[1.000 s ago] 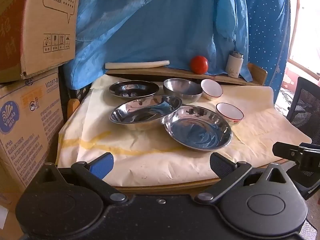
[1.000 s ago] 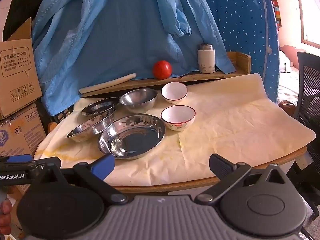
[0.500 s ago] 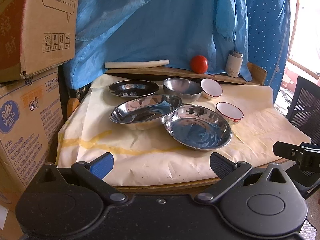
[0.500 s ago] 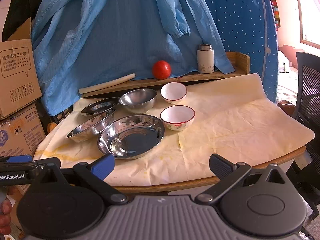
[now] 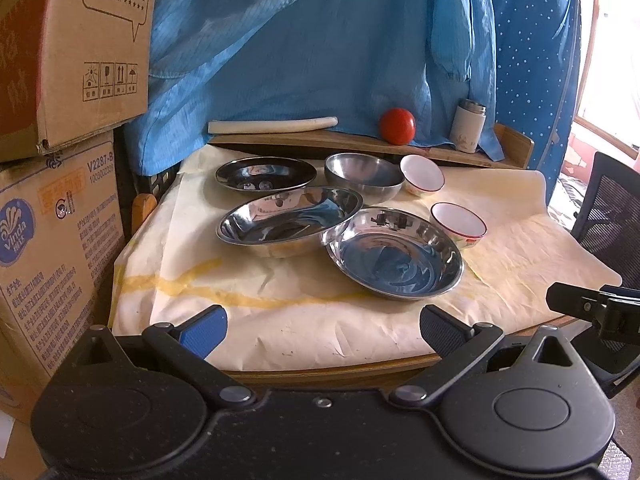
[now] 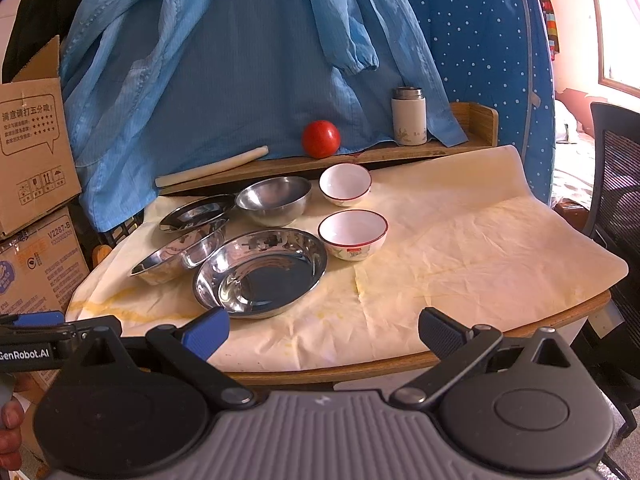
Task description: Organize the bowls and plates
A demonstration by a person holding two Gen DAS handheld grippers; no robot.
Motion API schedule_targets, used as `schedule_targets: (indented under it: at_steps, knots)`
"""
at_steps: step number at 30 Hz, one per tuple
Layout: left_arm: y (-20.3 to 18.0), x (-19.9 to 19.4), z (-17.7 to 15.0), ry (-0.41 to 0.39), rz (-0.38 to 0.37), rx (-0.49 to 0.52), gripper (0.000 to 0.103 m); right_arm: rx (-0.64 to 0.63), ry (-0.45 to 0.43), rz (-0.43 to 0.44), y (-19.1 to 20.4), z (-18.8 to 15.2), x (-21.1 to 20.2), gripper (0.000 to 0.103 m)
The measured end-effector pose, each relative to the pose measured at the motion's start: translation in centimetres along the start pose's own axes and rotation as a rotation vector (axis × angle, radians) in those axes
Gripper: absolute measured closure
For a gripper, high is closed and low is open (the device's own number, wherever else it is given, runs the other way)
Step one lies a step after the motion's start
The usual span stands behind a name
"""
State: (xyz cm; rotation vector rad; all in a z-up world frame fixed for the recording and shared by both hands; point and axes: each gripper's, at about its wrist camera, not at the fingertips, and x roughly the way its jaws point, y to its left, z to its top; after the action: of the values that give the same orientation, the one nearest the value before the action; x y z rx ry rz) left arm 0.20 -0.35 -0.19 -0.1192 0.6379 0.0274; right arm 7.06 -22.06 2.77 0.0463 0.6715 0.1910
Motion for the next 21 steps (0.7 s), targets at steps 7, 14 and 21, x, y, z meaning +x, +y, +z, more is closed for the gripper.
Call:
schedule_targets:
  at_steps: [7, 14, 21]
  knots:
    - [-0.01, 0.07, -0.12, 0.002, 0.0, -0.001, 0.001, 0.0, 0.001, -0.001, -0.24, 0.07, 0.12, 0.0]
    - [0.29, 0.26, -0.11, 0.006, -0.002, -0.006, 0.001, -0.001, 0.001, -0.001, -0.13, 0.08, 0.21, 0.0]
    - [0.5, 0.63, 0.27, 0.015, -0.008, -0.013, 0.001, -0.001, 0.003, -0.004, -0.36, 0.15, 0.6, 0.0]
